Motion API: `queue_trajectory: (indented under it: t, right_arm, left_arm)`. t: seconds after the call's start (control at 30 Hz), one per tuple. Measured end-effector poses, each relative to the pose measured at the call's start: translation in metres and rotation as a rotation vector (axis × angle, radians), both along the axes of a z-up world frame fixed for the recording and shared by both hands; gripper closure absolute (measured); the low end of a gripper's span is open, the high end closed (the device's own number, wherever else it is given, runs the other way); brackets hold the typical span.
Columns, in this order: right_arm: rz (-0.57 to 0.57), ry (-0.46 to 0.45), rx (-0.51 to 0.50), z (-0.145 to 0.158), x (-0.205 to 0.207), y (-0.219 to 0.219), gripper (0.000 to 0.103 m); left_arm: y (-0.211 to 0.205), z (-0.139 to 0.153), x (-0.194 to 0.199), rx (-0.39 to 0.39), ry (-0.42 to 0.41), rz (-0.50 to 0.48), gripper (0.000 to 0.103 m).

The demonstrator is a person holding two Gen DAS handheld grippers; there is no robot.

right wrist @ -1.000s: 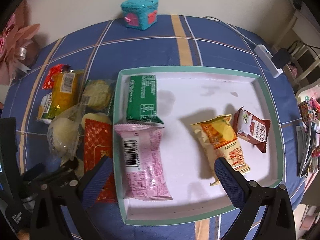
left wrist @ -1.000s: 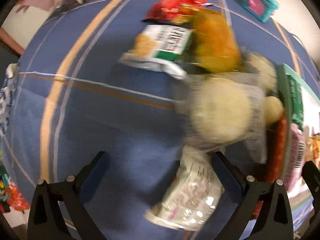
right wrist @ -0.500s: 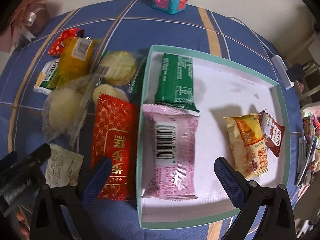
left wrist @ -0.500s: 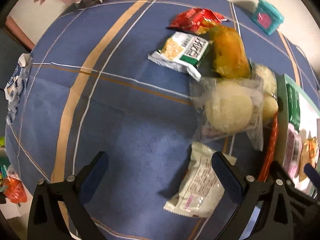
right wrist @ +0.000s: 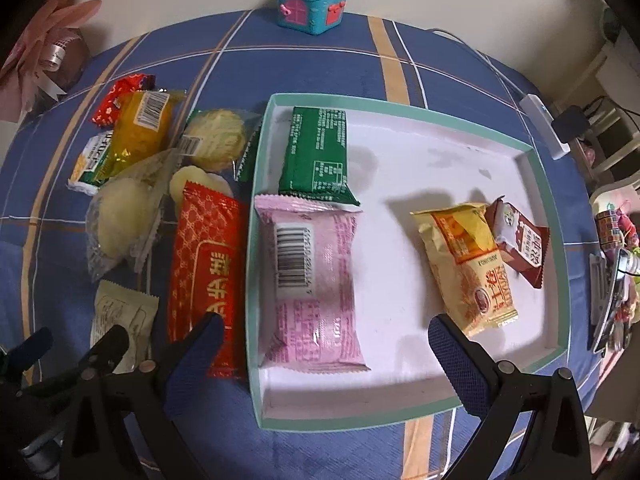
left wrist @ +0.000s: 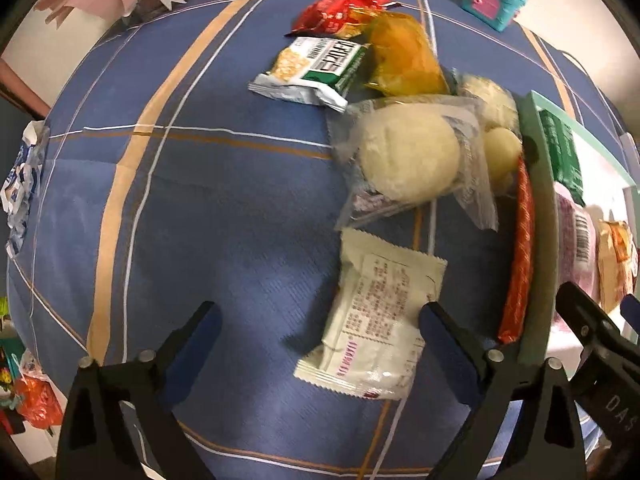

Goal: Organize snacks
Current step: 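Close the left tool on the white cream-bun packet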

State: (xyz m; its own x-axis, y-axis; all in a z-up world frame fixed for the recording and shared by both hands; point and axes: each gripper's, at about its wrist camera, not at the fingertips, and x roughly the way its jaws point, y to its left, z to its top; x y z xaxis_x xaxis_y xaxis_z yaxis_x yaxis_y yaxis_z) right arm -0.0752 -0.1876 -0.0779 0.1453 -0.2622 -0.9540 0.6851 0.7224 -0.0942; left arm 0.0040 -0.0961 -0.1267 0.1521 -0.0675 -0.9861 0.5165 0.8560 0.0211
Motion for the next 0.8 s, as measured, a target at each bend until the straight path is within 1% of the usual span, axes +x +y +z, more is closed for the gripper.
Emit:
queue_trajectory:
  t: [0.1, 0.13, 0.17, 0.23, 0.27, 0.37, 0.5, 0.57, 0.73, 0.8]
  right_arm:
    - [-0.029, -0.043, 0.047, 0.002, -0.006, -0.003, 0.0]
    - [-0.033, -0.054, 0.056, 0.002, -0.005, -0.005, 0.0]
    - [-0.035, -0.068, 0.064, 0.004, -0.005, -0.005, 0.0]
    - [-0.03, -0.093, 0.076, 0.004, -0.003, -0.008, 0.0]
    - [-0.027, -0.106, 0.085, 0.005, -0.001, -0.007, 0.0]
    - [-0.008, -0.146, 0.122, 0.006, 0.003, -0.005, 0.0]
    - [0.011, -0.184, 0.188, 0.002, 0.011, 0.0, 0.0]
    - [0.024, -0.201, 0.204, -0.001, 0.014, -0.002, 0.0]
    - [0.073, -0.247, 0.227, 0.004, 0.026, 0.008, 0.011]
    - [0.096, -0.26, 0.243, 0.0, 0.033, 0.009, 0.017]
  left_arm:
    - [-0.006, 0.002, -0.015, -0.026, 0.025, -0.035, 0.015]
    - [-0.01, 0.0, -0.02, -0.023, 0.03, -0.053, 0.02]
    - [-0.015, -0.002, -0.024, -0.015, 0.031, -0.065, 0.027]
    - [-0.021, -0.007, -0.031, -0.002, 0.04, -0.08, 0.036]
    - [-0.024, -0.009, -0.029, -0.004, 0.047, -0.081, 0.038]
    - [-0.025, -0.018, -0.023, -0.011, 0.056, -0.066, 0.038]
    - [-0.02, -0.023, -0.013, 0.001, 0.044, 0.003, 0.038]
    - [-0.019, -0.026, -0.01, -0.003, 0.049, 0.032, 0.038]
    - [-0.01, -0.029, 0.0, -0.036, 0.066, 0.112, 0.038]
    - [-0.007, -0.03, 0.001, -0.044, 0.073, 0.133, 0.038]
